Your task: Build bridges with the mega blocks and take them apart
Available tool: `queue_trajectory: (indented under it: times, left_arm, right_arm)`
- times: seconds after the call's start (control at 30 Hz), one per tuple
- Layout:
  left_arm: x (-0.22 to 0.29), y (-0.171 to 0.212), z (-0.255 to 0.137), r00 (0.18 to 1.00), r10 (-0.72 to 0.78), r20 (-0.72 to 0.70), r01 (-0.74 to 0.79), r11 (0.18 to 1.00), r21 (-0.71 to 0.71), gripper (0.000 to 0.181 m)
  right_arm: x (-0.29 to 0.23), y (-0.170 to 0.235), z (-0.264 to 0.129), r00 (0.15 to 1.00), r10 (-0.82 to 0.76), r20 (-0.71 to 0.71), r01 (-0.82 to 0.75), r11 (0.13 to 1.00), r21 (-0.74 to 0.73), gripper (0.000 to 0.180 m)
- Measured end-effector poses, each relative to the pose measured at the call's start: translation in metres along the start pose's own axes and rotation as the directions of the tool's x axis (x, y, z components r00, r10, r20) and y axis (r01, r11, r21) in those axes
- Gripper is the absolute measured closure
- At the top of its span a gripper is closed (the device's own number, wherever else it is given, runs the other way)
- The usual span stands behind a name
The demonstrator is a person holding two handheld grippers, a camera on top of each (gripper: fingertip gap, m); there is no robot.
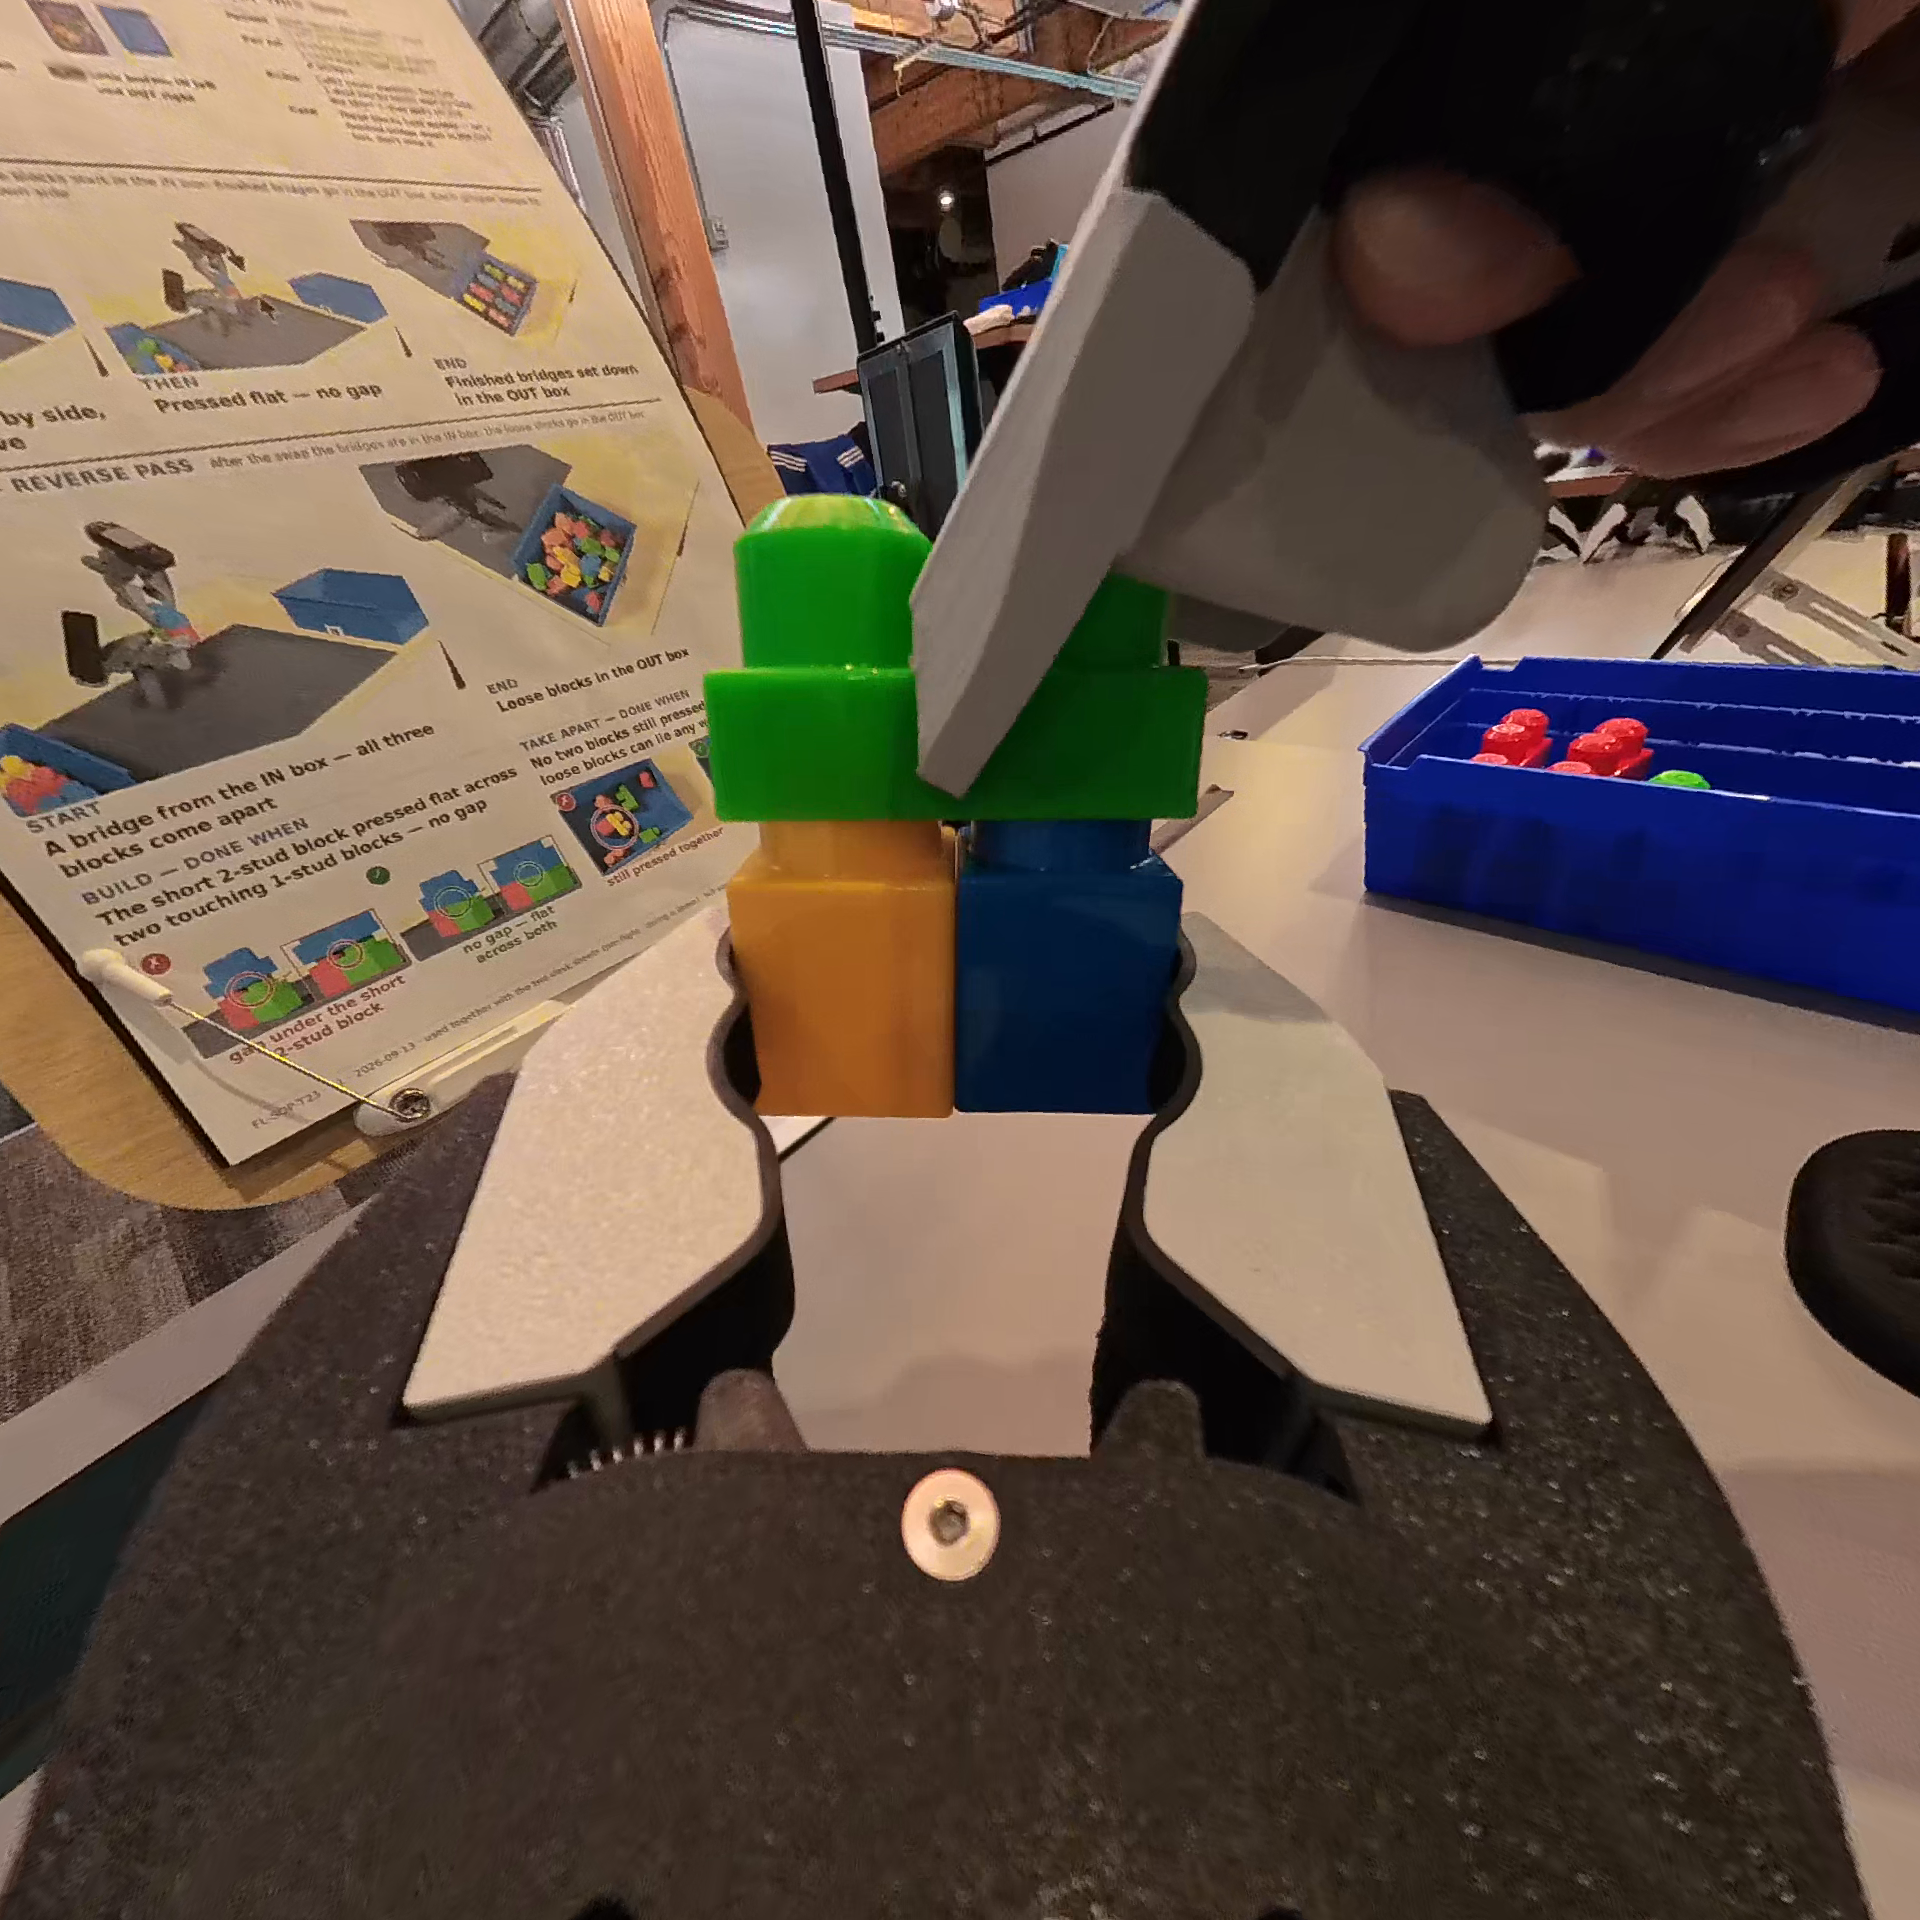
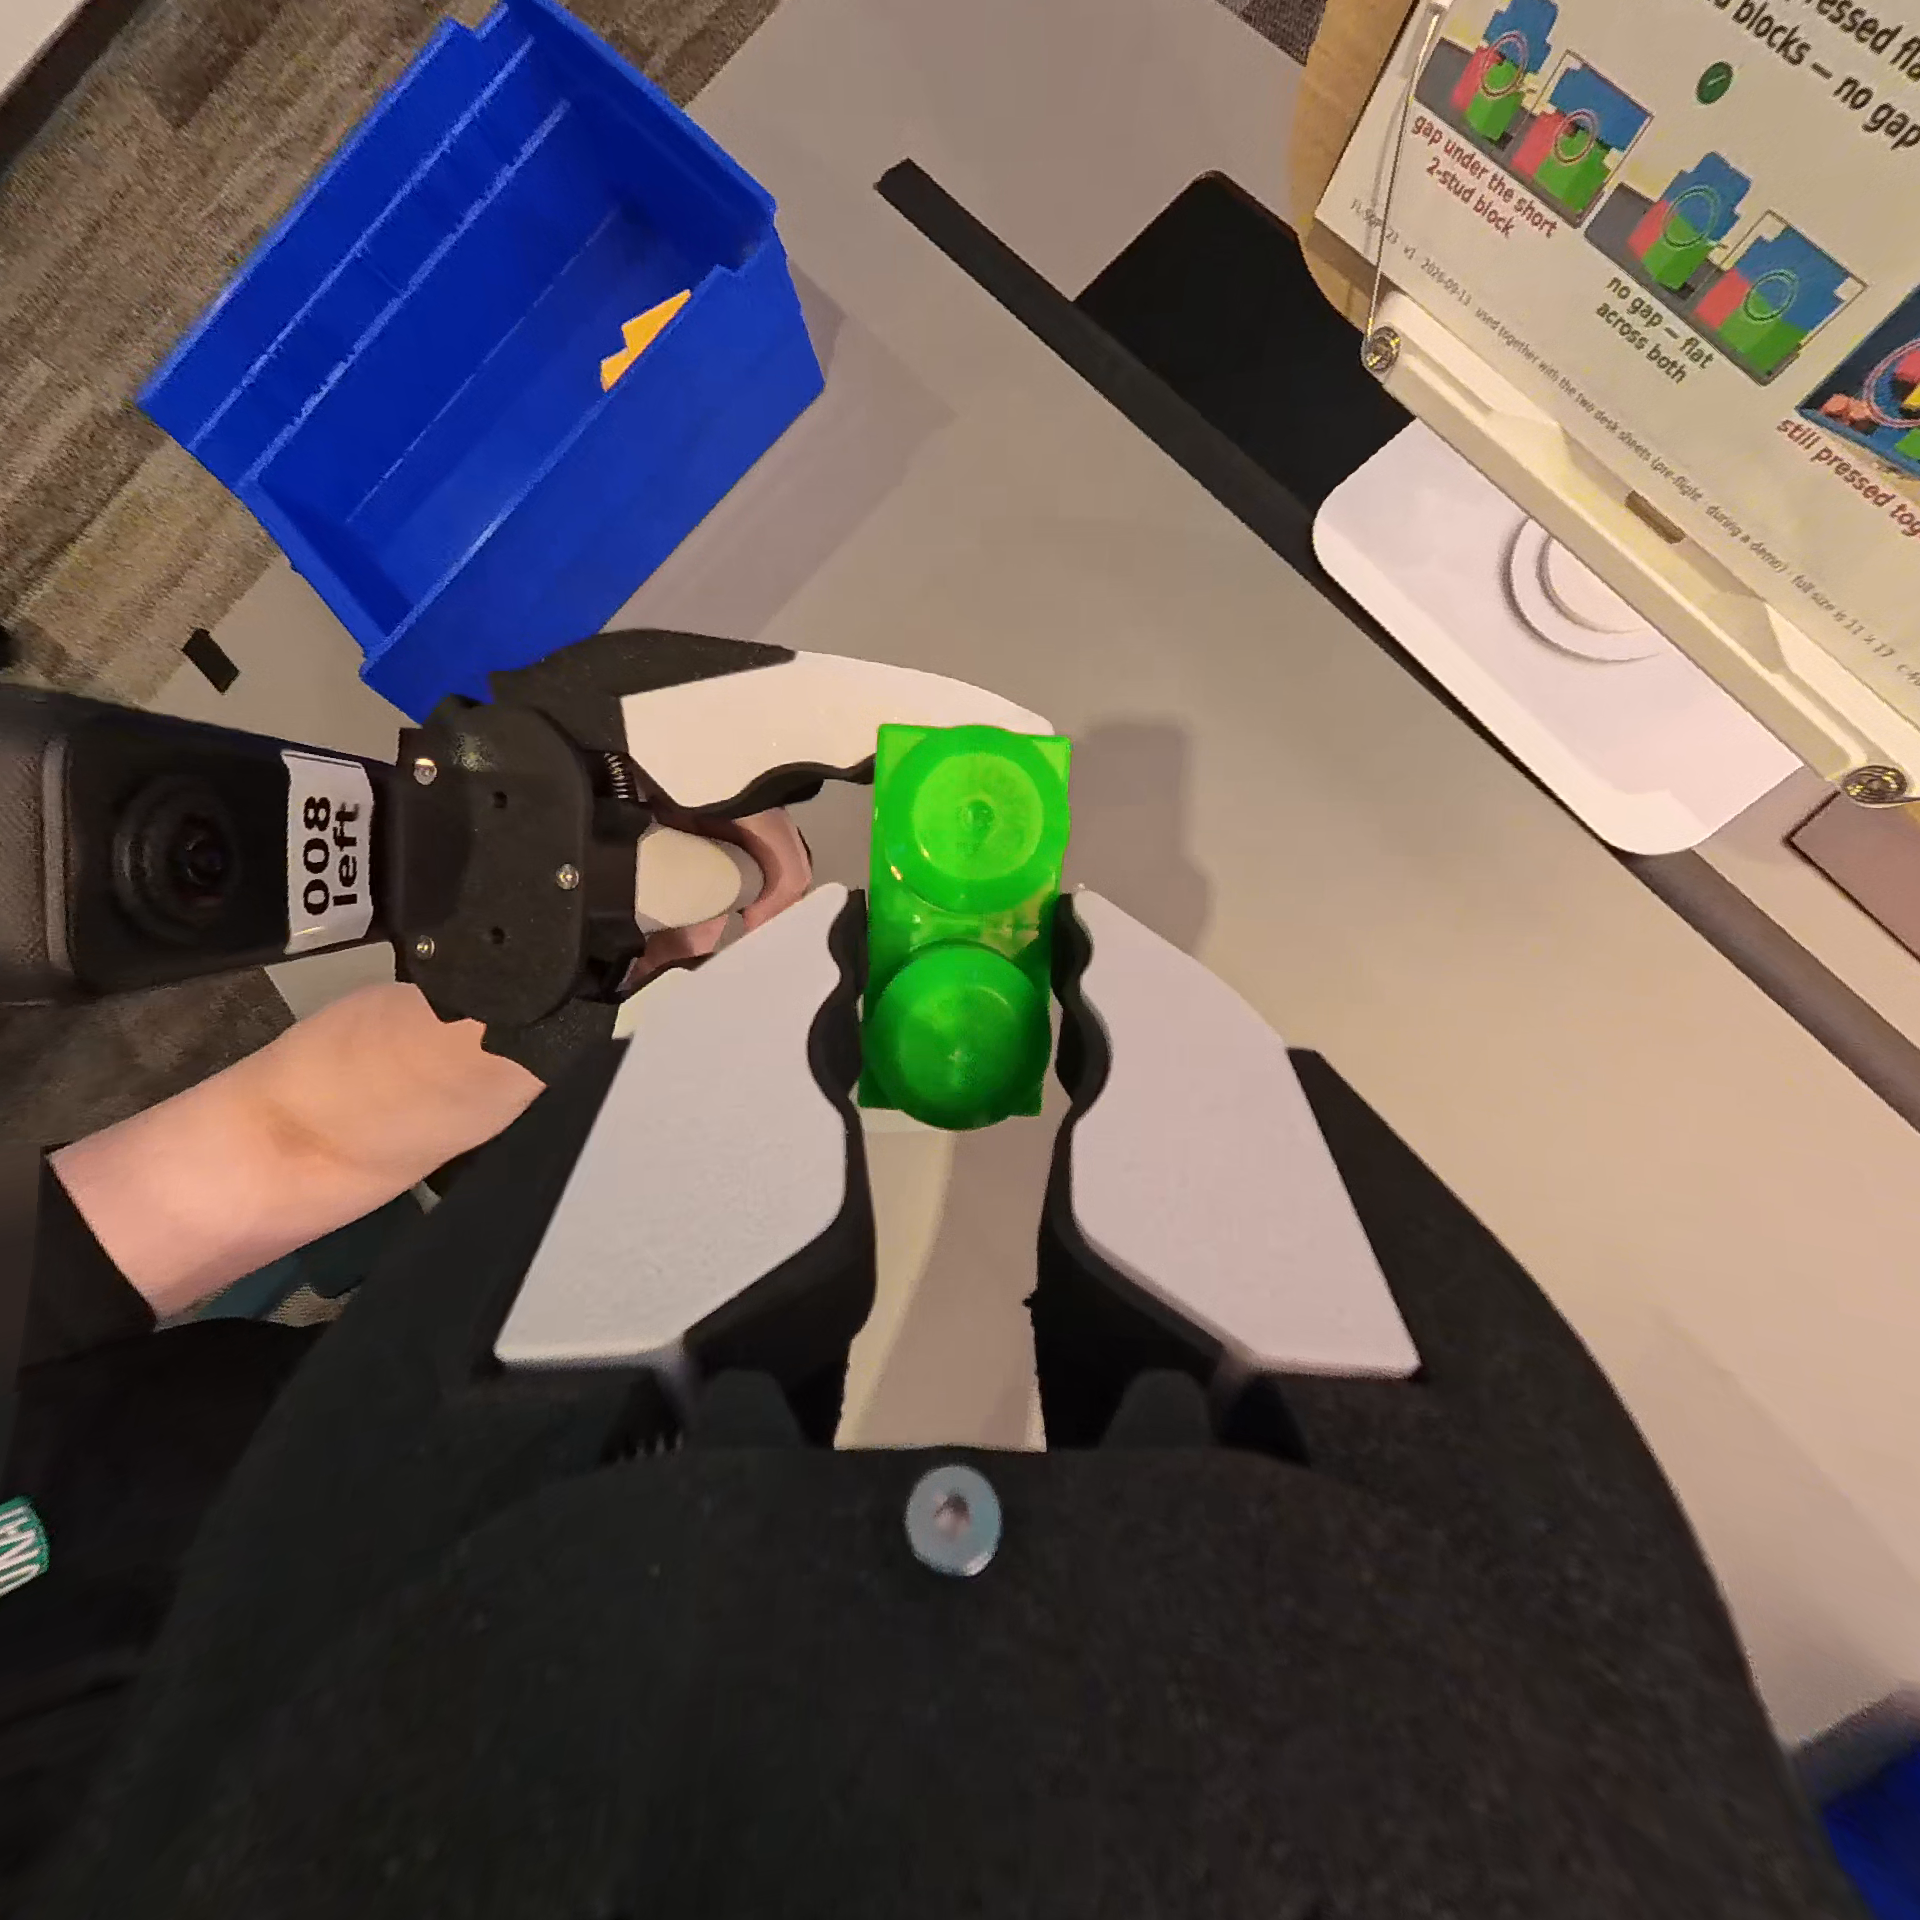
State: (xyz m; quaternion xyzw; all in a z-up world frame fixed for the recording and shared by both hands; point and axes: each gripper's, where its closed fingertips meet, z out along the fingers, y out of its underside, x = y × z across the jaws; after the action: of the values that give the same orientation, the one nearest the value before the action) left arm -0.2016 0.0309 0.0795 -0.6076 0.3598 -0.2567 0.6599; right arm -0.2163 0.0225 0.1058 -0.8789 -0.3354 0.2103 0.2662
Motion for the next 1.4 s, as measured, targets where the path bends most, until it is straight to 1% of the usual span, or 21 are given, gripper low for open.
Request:
queue_trajectory:
  times: [0.3, 0.67, 0.9, 1.2, 1.23, 1.37, 1.4]
  left_arm:
    - [0.003, 0.0, 0.0, 1.0, 0.002, 0.011, -0.002, 1.0, -0.028, 0.107]
    - [0.003, 0.003, 0.002, 0.999, -0.041, 0.012, 0.041, 0.999, -0.025, 0.107]
    - [0.002, 0.003, 0.002, 0.999, -0.043, 0.018, 0.043, 0.999, -0.033, 0.108]
    - [0.006, 0.01, 0.007, 0.999, -0.033, 0.012, 0.034, 0.997, -0.071, 0.107]
    - [0.005, 0.01, 0.007, 0.999, -0.036, 0.01, 0.036, 0.996, -0.079, 0.107]
    - [0.001, 0.001, 0.004, 0.999, -0.025, 0.02, 0.026, 0.999, -0.046, 0.107]
    - [0.0, -0.002, 0.003, 0.999, -0.022, 0.027, 0.023, 0.999, -0.036, 0.107]
  right_arm:
    - [0.001, 0.004, 0.0, 0.998, -0.036, -0.052, 0.034, 0.999, -0.035, 0.146]
    - [0.004, 0.004, 0.004, 0.993, -0.071, -0.099, 0.07, 0.997, -0.011, 0.146]
    - [0.004, 0.004, 0.004, 0.991, -0.087, -0.103, 0.087, 0.996, -0.005, 0.146]
    - [0.009, 0.012, 0.007, 0.989, -0.081, -0.12, 0.076, 0.996, -0.048, 0.145]
    - [0.01, 0.011, 0.007, 0.991, -0.07, -0.116, 0.066, 0.997, -0.042, 0.146]
    - [0.004, 0.002, 0.001, 0.99, -0.106, -0.088, 0.107, 0.994, 0.007, 0.145]
    - [0.004, 0.0, 0.0, 0.989, -0.107, -0.097, 0.109, 0.994, 0.012, 0.138]
